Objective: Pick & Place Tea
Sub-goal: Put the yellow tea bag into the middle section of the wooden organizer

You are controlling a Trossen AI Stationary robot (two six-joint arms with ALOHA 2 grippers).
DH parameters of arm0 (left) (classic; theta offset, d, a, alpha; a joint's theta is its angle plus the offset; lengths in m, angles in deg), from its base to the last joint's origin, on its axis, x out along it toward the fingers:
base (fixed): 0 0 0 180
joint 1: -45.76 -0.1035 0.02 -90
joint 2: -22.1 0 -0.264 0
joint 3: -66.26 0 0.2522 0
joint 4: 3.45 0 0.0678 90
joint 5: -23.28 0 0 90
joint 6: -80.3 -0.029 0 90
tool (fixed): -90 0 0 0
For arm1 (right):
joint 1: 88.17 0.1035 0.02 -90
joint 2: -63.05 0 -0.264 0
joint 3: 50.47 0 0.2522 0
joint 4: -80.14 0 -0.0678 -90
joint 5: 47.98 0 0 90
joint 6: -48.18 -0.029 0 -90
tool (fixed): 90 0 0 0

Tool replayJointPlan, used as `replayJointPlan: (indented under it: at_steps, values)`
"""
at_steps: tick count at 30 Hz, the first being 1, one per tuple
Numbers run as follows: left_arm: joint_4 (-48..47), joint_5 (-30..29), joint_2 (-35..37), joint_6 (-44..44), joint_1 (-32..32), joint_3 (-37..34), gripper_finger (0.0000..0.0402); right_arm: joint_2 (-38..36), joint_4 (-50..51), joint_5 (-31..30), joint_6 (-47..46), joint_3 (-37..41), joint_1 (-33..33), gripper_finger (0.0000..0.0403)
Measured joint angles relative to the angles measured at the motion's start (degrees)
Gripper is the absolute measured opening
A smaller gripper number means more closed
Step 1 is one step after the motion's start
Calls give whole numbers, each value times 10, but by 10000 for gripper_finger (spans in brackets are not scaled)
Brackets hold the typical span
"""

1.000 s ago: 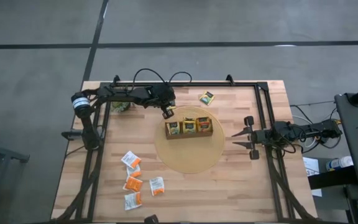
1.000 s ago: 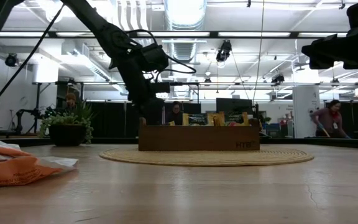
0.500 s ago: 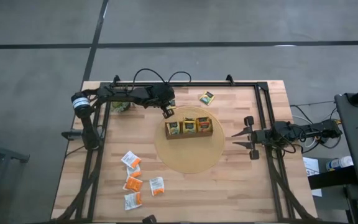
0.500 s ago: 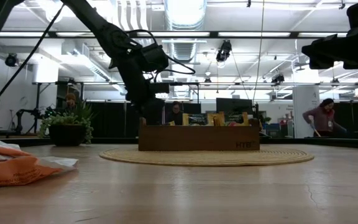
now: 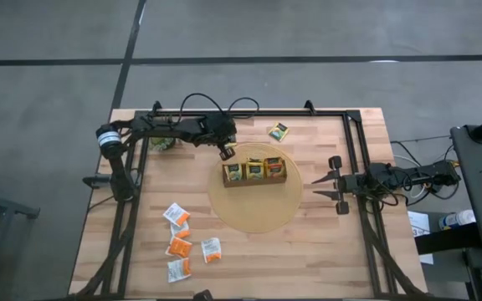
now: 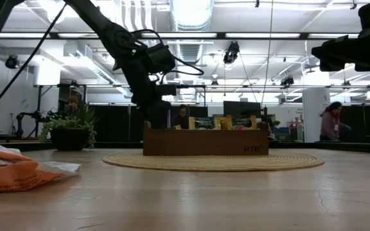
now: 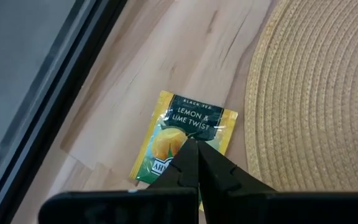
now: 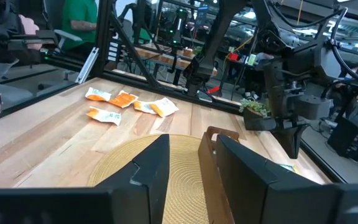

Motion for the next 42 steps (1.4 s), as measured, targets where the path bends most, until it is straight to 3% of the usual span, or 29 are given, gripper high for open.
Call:
replayJointPlan:
  at_steps: [17,24,29,42]
  values:
    - [10,-1,0,-15,2,0,0,0,0,0,0,0,0,117]
    - [18,102,1,-34,-6,0,13,0,0,0,0,0,0,127]
    - [10,128,5,-45,-11,0,78,0,0,0,0,0,0,130]
    - [-5,114,17,-44,-11,0,336,0,0,0,0,0,0,118]
